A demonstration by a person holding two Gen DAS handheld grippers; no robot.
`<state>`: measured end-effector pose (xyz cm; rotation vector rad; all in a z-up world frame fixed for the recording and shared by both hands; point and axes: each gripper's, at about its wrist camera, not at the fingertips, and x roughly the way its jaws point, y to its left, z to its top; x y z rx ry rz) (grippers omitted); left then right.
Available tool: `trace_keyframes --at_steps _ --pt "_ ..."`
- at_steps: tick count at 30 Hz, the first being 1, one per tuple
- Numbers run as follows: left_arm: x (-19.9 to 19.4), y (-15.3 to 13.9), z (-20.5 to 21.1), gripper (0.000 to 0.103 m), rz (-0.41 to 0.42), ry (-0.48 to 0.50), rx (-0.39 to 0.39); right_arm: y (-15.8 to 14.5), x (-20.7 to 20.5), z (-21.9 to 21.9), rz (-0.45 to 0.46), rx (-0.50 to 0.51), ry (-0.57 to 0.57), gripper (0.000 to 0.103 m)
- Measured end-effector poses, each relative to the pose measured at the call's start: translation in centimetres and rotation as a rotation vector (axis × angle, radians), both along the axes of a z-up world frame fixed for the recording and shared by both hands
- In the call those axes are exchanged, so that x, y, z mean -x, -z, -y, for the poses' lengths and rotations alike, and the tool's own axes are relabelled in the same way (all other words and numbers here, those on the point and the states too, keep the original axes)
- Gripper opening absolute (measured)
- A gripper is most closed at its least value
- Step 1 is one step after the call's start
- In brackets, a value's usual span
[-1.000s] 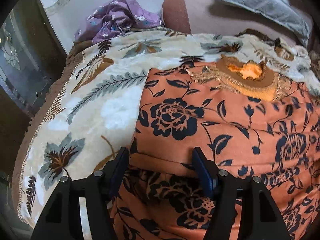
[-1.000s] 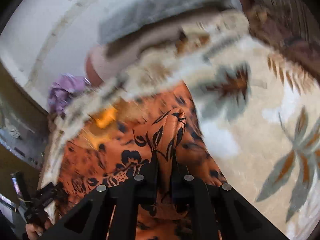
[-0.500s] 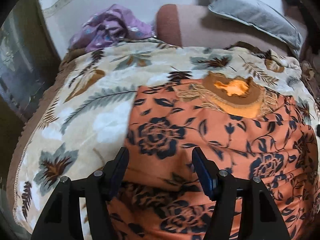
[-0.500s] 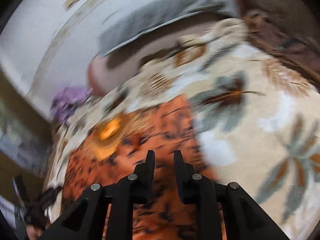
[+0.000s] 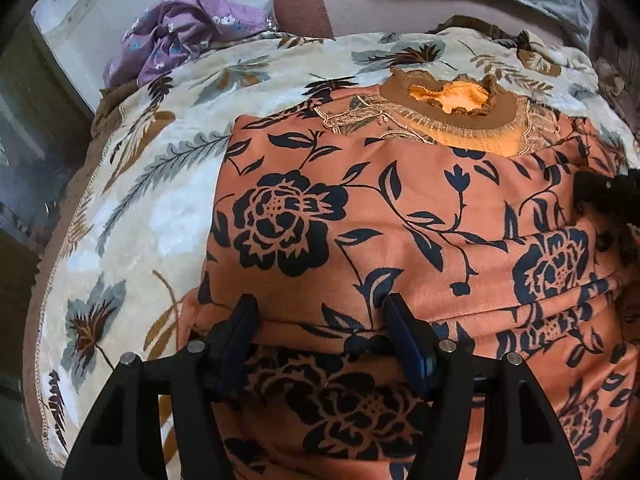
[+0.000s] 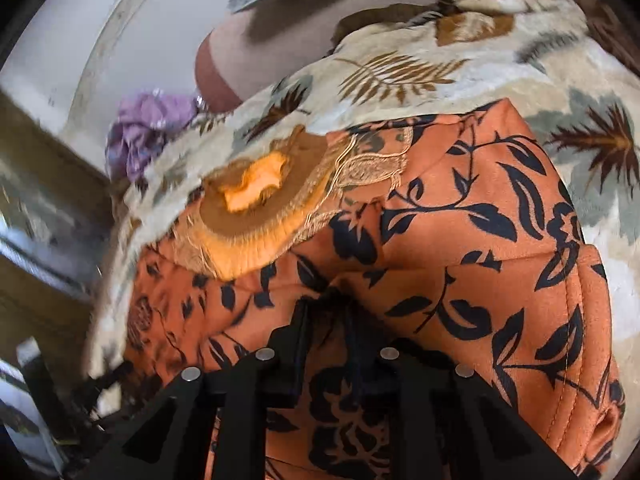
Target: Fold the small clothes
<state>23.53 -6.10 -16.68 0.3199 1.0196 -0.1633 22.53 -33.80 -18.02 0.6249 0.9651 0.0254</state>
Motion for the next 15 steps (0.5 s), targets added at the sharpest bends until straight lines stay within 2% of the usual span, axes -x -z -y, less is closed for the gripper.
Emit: trace_keyframes --at_steps 2,7,10,12,13,15 --pt "0.3 -0.6 -0.4 0.066 0.016 -0.004 0.024 -1.0 0.7 -0.4 0.032 0.006 -0.018 0.023" --pt "0.3 -2.2 -1.0 0.066 0.092 -0.029 0.054 -2.9 2.9 -2.4 0.09 -0.014 -0.143 0.023" --pt "-0.8 -1.3 -1.1 0.066 0.042 -0.051 0.042 -1.6 3.4 -3.5 0.027 -0.026 -0.215 0.022" --pt "-1.3 0.0 -1.0 0.066 -0.003 -0.061 0.004 0.3 3.7 -4.0 -0.06 -0.053 -0.255 0.023" --pt "-1.3 0.5 -1.1 0.066 -0.023 -0.068 -0.008 0.7 4.1 -3.9 -0.056 -0.075 -0.256 0.023" --pt "-0.7 0.4 -1.4 0.066 -0.005 -0.07 0.009 0.6 4.6 -3.2 -0.048 -0.12 -0.255 0.022"
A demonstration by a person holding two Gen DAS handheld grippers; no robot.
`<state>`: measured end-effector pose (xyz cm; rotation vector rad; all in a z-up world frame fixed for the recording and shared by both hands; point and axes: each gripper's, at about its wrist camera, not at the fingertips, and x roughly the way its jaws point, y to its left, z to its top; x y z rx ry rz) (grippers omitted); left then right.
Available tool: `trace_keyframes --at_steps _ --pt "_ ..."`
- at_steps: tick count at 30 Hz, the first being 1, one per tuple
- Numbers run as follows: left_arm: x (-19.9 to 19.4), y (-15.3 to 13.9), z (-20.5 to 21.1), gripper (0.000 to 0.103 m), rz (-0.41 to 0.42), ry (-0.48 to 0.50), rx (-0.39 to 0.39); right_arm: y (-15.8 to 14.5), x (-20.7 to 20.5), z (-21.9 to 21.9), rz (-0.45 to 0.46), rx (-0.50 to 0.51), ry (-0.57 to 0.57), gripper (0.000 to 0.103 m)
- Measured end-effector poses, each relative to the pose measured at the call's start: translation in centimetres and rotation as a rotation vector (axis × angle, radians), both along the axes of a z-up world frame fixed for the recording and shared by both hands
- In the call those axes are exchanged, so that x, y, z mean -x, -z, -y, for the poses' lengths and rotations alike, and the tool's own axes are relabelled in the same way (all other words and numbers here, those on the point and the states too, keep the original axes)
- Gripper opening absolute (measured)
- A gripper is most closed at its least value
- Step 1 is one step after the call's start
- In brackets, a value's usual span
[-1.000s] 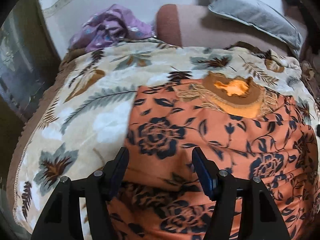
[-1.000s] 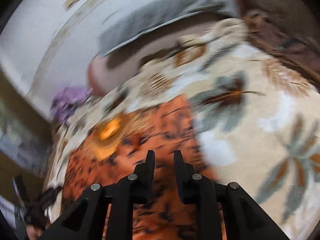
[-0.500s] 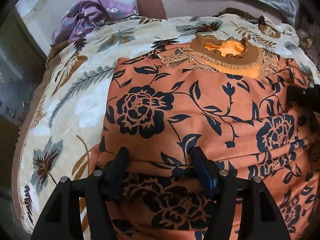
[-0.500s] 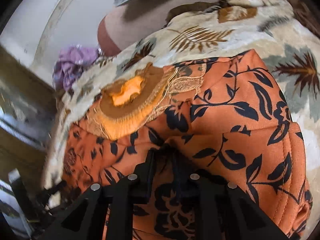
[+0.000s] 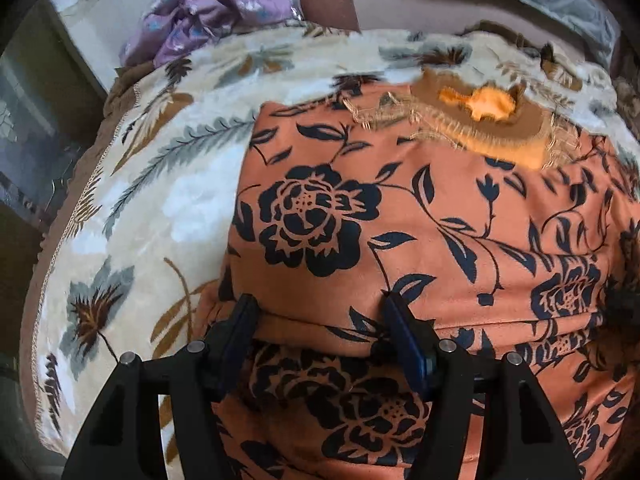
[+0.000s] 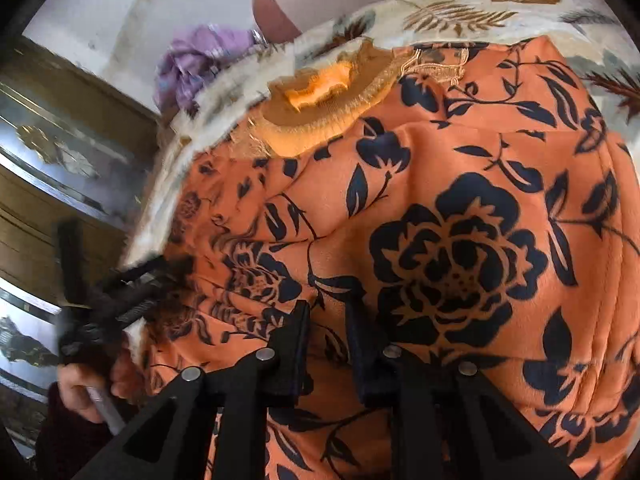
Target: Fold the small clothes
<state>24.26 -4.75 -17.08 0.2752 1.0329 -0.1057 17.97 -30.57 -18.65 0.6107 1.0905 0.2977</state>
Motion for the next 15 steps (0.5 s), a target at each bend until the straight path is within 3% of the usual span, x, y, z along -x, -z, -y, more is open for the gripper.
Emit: trace_keyframes --at_steps 3,9,15 --pt "0.4 -0.4 0.1 0.066 0.007 0.022 -0.003 -0.8 0.4 0.9 -0.001 -0.019 0.006 0.022" --pt "-0.2 -2.3 1.0 0.066 0.055 0.028 0.09 -3.7 -1.8 1.1 0.148 -0.058 0.068 0.022" --pt "-0.6 0.4 3.2 0.067 -0.022 0.072 0.053 -0.9 -6.0 -0.8 0.051 -0.008 0.075 0.022"
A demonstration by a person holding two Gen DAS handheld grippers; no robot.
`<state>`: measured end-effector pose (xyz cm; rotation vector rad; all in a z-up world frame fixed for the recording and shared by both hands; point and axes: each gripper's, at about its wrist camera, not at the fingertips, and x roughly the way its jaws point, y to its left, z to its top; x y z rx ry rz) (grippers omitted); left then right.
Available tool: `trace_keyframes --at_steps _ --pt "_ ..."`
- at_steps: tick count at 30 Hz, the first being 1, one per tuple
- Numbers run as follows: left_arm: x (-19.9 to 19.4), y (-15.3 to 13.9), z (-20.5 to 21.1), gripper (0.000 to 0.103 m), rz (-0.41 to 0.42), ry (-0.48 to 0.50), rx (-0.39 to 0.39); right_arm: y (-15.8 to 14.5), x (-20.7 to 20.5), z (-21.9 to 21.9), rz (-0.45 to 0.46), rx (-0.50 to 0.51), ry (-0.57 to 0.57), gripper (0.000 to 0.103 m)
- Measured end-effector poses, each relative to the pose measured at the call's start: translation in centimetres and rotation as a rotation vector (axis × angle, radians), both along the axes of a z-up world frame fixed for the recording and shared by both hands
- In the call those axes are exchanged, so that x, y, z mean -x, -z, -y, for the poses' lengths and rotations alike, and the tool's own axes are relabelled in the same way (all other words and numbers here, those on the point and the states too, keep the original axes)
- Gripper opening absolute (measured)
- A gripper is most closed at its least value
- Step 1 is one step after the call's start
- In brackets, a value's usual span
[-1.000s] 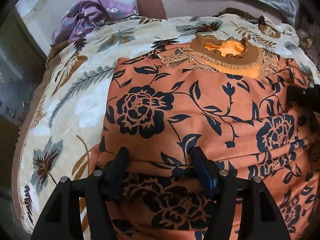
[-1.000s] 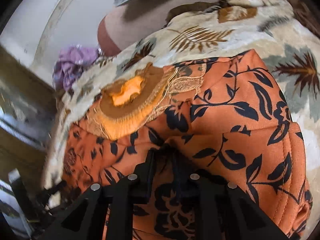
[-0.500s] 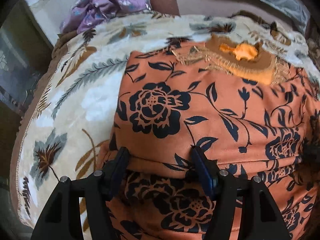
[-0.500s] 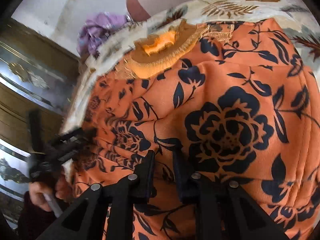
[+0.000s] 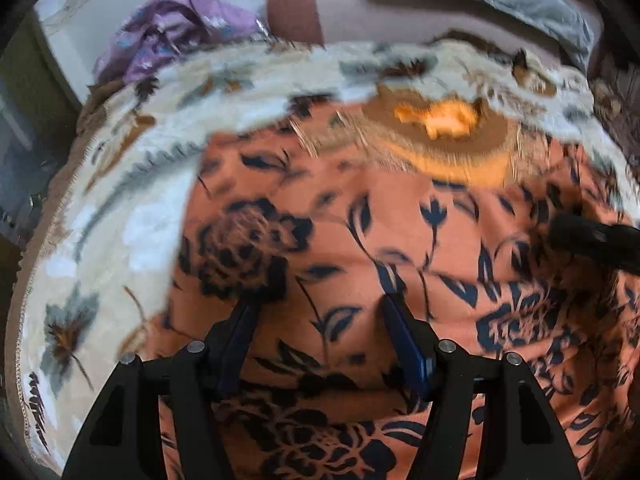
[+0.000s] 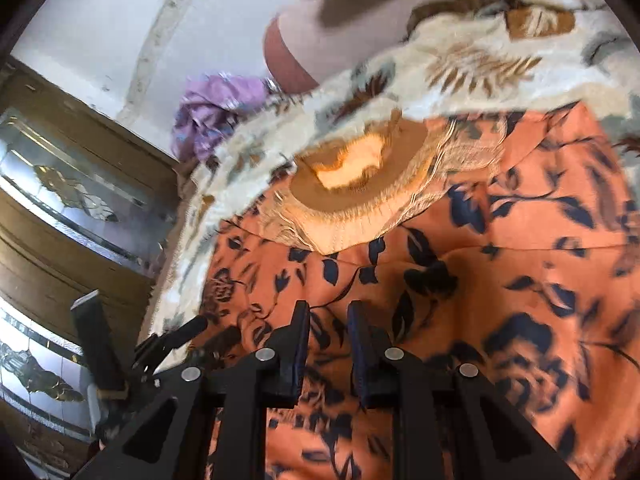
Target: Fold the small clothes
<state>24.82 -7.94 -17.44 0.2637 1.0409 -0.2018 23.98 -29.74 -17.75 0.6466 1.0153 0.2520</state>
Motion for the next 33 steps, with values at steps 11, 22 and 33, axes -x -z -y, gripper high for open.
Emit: trace_keyframes --at_steps 11,22,33 --pt "1.4 -0.8 -1.2 0.066 -0.01 0.006 0.029 -0.7 -0.1 1.3 0.054 0.025 0.06 0.022" --pt "2.5 -0.4 -2.3 0.067 -0.031 -0.03 0.019 0.3 4.1 -1.4 -0.013 0.046 -0.066 0.023" --pt "1.6 -2.6 -3.3 0.066 0.044 -0.044 0.013 -2.1 8.3 5.3 -0.004 0.063 0.095 0.023"
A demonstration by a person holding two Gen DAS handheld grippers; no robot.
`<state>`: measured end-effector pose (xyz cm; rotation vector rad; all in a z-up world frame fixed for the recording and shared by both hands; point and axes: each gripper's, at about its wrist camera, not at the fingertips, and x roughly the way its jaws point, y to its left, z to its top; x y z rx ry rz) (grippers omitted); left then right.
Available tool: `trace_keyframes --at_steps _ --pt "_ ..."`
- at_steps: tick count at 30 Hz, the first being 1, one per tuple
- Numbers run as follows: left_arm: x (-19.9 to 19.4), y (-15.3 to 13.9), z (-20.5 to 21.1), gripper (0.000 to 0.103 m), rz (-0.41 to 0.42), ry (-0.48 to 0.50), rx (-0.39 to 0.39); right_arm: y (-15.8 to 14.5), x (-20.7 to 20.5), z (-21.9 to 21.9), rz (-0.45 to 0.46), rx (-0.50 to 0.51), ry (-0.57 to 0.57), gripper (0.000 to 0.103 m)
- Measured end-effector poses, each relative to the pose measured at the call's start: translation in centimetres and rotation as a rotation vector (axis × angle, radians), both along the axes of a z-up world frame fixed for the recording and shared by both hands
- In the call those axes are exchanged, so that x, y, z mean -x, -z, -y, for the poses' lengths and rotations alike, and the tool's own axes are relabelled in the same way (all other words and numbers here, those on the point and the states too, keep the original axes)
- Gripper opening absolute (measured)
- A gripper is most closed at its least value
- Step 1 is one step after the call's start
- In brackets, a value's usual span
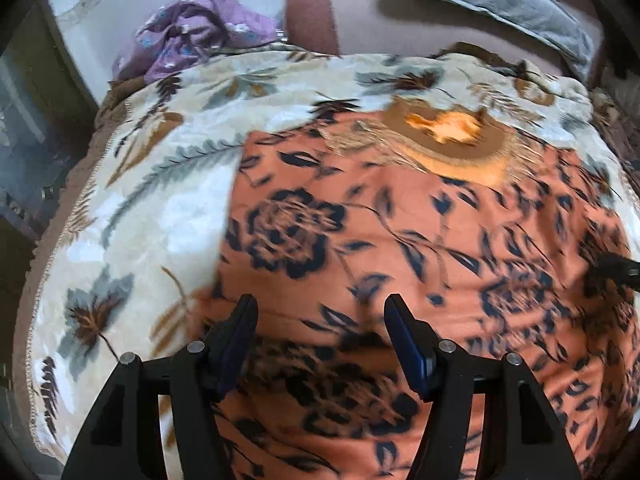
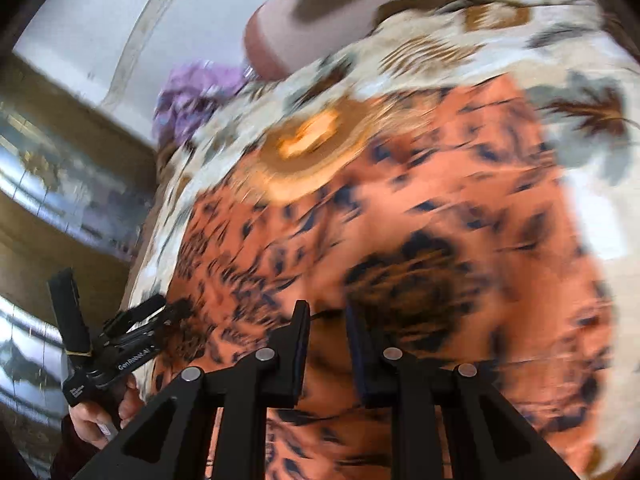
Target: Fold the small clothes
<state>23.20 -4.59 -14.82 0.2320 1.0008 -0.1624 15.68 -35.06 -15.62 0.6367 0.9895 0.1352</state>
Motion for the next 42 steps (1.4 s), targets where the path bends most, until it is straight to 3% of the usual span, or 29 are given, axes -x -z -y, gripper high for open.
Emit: trace_keyframes --at_steps 5,7,10,14,17,21,30,31,33,34,35,42 --pt "-1.4 0.5 -1.9 0.066 -0.025 -0.056 0.002 0.3 0.6 3.6 -0.035 0.011 0.07 0.023" --pt "-0.9 0.5 -2.3 0.066 -0.029 -0.067 0.025 0.8 0.2 3.0 -0.058 -0.025 0.016 0.023" --pt "0.8 0.5 -1.6 0.066 -0.027 -0.001 0.057 1.1 -0.1 1.1 -0.068 -0.116 -0.092 0.023" --pt "1.9 1.0 -2.3 0.066 -0.107 -0.012 0.187 1.4 -0.1 -1.2 -0.068 -0.174 -0.16 0.023" --pt "2.4 0.8 -3.8 0.066 -0.109 -0.068 0.246 1.7 0.1 -1.8 -0.068 -0.153 -0.151 0.023" --pt "2.9 1.0 -4.9 0.066 -0.104 -0.094 0.165 2.8 -0.1 -2.2 -0.106 -0.139 -0.126 0.024" --pt "7.5 0.5 -10.3 0.066 -0.084 -0.134 0.126 1.1 1.4 -2.7 -0.056 -0.106 -0.12 0.024" --pt "8.0 0.4 -10.6 0.066 -0.083 -0.133 0.123 0.9 1.7 -2.8 -0.051 -0.101 -0.114 0.026" --pt "9.5 0.4 -11.1 0.069 -0.077 -0.12 0.117 0.8 2.4 -3.2 -0.042 -0.108 -0.115 0.041" --pt "9.9 0.4 -11.3 0.07 -0.076 -0.115 0.116 0.7 2.8 -3.8 -0.034 -0.113 -0.119 0.059" --pt "10.5 0.5 -11.3 0.071 -0.076 -0.11 0.117 0.6 3.2 -4.2 -0.024 -0.112 -0.125 0.064" --pt "13.3 1.4 -12.3 0.071 -0.09 -0.105 0.108 1.0 5.2 -9.3 -0.018 -0.062 -0.239 0.064"
